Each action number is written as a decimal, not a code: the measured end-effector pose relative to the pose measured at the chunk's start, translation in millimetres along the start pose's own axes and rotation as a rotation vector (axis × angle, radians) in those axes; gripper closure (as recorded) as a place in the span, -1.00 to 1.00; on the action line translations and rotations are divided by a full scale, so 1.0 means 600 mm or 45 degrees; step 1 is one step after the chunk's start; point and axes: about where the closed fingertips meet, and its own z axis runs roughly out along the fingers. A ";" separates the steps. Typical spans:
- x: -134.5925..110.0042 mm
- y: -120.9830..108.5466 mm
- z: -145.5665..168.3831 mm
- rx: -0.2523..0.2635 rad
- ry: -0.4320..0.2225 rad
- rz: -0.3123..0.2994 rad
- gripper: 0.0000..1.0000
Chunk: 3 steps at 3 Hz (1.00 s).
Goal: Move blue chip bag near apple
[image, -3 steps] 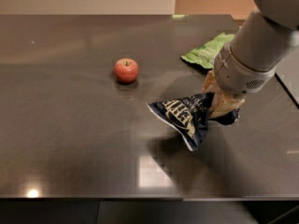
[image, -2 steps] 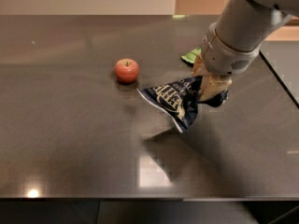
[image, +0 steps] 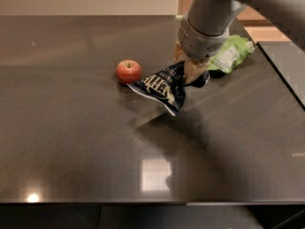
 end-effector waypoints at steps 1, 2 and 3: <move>0.005 -0.045 0.038 -0.007 0.026 -0.151 1.00; 0.018 -0.074 0.065 0.010 0.050 -0.242 0.65; 0.018 -0.094 0.084 0.029 0.053 -0.297 0.21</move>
Offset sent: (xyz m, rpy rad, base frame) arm 0.0813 0.0164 -0.0323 -0.1183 -0.0904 0.2343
